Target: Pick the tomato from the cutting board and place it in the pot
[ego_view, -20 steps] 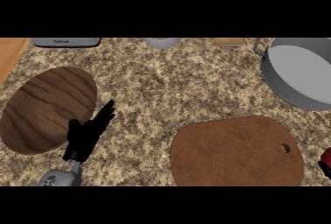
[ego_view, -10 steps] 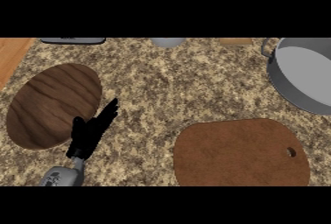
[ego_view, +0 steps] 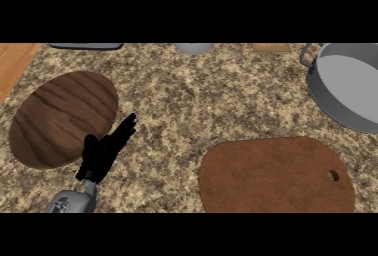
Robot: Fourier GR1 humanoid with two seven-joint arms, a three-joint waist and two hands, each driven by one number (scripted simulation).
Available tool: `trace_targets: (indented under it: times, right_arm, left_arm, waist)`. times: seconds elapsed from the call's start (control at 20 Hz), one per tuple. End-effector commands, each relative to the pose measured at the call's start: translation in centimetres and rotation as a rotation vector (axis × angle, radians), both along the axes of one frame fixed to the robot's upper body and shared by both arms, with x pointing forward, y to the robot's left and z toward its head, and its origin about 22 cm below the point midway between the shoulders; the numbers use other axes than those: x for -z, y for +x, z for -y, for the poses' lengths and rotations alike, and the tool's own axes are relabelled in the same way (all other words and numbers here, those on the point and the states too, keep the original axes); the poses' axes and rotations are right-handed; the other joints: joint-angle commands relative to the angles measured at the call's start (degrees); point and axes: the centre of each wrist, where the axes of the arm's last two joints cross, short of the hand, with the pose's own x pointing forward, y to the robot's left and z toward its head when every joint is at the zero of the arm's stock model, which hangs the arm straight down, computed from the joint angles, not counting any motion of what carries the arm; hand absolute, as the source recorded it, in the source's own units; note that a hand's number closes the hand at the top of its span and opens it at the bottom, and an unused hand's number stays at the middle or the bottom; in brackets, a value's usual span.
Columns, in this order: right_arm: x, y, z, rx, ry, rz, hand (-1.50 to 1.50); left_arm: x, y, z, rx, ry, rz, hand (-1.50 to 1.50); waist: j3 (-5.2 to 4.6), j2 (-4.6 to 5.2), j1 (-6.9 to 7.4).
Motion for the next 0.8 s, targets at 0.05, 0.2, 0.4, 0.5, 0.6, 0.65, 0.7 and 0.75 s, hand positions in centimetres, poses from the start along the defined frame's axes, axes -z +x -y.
trace_targets:
  times: [0.05,0.2,0.4,0.5,0.6,0.65,0.7,0.75]
  right_arm:
    - [-3.2,3.1,0.0,-0.001,-0.085,-0.008,1.5]
    - [-5.9,5.8,-0.9,-0.013,-0.116,-0.014,1.5]
    - [-5.9,8.9,-2.8,-0.042,-0.189,-0.104,1.5]
    - [-7.8,11.6,-4.5,-0.044,-0.227,-0.125,1.5]
    - [-7.6,12.9,-5.6,-0.061,-0.266,-0.164,1.5]
    - [-6.5,12.7,-5.5,-0.062,-0.269,-0.173,1.5]
    - [-6.3,13.5,-6.2,-0.038,-0.294,-0.19,1.5]
    - [-6.4,14.0,-6.6,-0.058,-0.303,-0.202,1.5]
  left_arm:
    - [0.5,0.8,0.1,0.014,-0.016,0.005,0.0]
    - [0.4,-0.4,1.1,0.001,0.012,-0.015,0.0]
    - [0.1,-0.1,1.4,0.008,0.008,0.0,0.0]
    - [-0.6,1.1,0.6,-0.004,-0.001,0.006,0.0]
    - [-1.5,1.3,-0.2,-0.001,0.007,0.004,0.0]
    - [-1.9,2.2,0.4,0.018,0.011,0.009,0.0]
    - [0.2,0.9,0.6,0.017,0.006,0.006,0.0]
    - [-0.2,1.1,0.7,0.015,-0.001,-0.008,0.0]
  waist:
    - [-0.11,0.28,0.12]
    - [-0.22,-0.16,-0.04]
    - [-0.24,-0.02,0.16]
    - [-0.3,0.11,0.49]
    - [-0.3,-0.02,0.34]
    - [-0.21,0.31,0.49]
    - [-0.23,0.57,1.22]
    - [-0.25,0.29,0.5]
